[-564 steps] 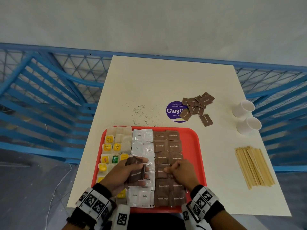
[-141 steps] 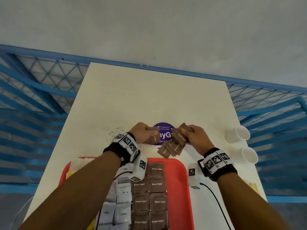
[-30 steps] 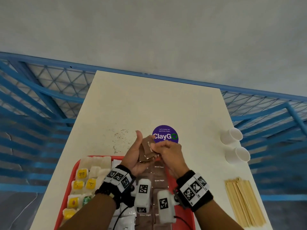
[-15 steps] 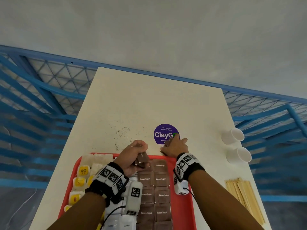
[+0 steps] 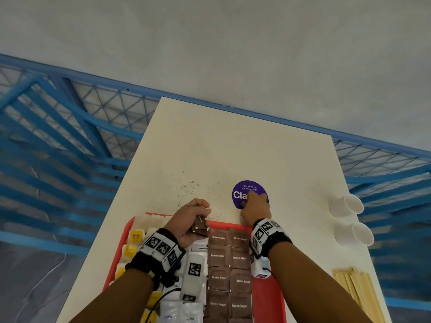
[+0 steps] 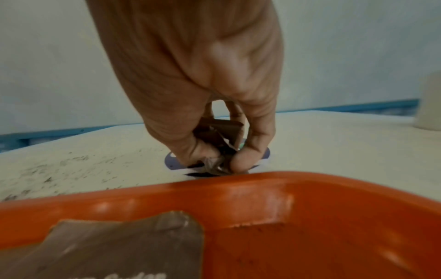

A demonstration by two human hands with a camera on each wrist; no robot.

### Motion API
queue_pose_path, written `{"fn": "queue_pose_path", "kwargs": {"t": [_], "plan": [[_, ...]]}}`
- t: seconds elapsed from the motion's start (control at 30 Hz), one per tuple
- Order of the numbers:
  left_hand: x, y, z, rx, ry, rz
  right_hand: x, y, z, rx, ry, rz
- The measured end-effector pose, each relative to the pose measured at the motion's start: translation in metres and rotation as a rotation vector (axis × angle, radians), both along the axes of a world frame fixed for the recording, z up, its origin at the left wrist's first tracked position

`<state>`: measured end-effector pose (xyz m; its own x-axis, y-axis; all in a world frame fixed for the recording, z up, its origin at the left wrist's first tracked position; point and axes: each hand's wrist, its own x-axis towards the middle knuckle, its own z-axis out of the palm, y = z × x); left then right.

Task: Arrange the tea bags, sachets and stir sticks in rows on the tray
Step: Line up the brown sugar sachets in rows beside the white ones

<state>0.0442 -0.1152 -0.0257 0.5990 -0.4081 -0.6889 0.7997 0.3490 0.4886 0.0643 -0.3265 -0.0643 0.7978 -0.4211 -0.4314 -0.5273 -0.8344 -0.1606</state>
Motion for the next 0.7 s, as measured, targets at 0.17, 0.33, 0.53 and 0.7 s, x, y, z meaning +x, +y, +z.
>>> {"fn": "queue_pose_path", "kwargs": {"t": [0.17,0.33,0.53,0.7], "plan": [[-0.001,-0.006,0.001,0.004,-0.004,0.023,-0.005,-0.028,0.008,0.283,-0.257,-0.255],[-0.004,-0.027,0.006,-0.021,0.015,-0.036,-0.021,-0.02,0.05,0.778,-0.392,-0.466],[-0.021,-0.047,0.023,-0.213,0.039,-0.113,-0.068,0.03,0.104,0.838,-0.437,-0.07],[-0.046,-0.044,0.034,-0.334,0.031,-0.168,-0.095,0.045,0.107,0.612,-0.409,0.17]]}}
